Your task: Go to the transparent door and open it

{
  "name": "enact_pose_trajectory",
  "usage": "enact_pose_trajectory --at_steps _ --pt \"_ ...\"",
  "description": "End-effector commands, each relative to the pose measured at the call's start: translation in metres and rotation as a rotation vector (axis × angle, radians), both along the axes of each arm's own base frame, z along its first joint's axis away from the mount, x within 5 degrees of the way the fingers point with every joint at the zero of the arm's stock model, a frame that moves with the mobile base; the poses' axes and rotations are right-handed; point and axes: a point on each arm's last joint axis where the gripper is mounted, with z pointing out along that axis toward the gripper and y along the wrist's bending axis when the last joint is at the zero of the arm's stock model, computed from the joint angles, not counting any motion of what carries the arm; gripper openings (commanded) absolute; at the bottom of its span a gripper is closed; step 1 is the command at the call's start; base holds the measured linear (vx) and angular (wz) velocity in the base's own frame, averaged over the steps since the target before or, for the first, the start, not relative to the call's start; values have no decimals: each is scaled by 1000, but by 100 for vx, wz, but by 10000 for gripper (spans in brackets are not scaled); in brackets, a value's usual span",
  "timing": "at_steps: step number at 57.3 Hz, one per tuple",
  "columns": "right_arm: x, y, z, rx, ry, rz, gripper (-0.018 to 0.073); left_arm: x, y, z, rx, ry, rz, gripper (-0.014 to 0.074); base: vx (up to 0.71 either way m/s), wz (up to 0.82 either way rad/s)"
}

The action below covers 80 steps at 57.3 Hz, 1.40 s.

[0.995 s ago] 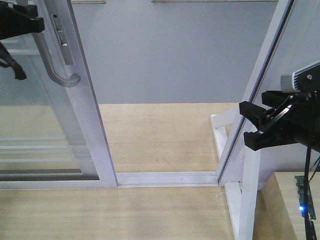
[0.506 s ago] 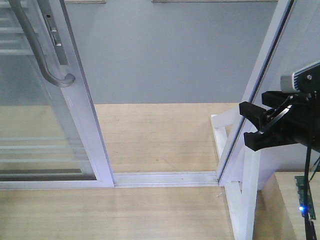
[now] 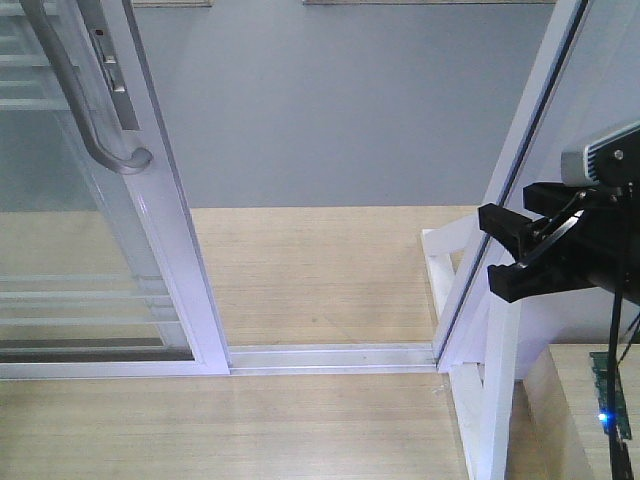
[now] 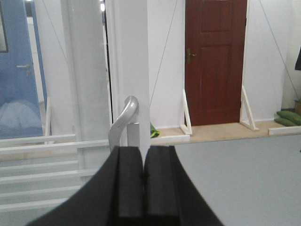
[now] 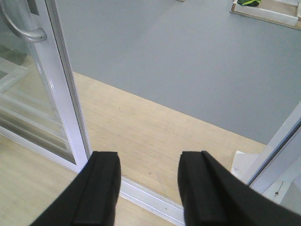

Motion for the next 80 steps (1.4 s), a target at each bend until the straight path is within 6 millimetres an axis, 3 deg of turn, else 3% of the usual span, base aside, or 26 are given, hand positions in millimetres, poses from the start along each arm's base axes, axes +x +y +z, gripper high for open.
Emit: enact_pose_trajectory --at_steps 1,8,18,30,48,60,80 --pt "3 -1 18 28 -108 -16 379 -18 2 1 -25 -122 -4 -8 0 0" --pt "3 -1 18 28 -108 -16 379 -35 4 -25 3 -155 6 -6 0 0" --pt "3 -1 18 28 -108 -16 379 -44 5 -68 21 -175 12 -6 0 0" --pt "3 -1 18 28 -107 -16 379 -30 3 -118 31 -92 7 -6 0 0" --pt "3 -1 18 28 -108 -16 379 -16 2 -178 33 39 0 -6 0 0" --pt "3 -1 18 28 -108 -16 379 -16 2 -191 50 192 3 -6 0 0" --pt "-5 -4 22 13 -124 -5 377 -17 2 -193 53 217 3 -6 0 0"
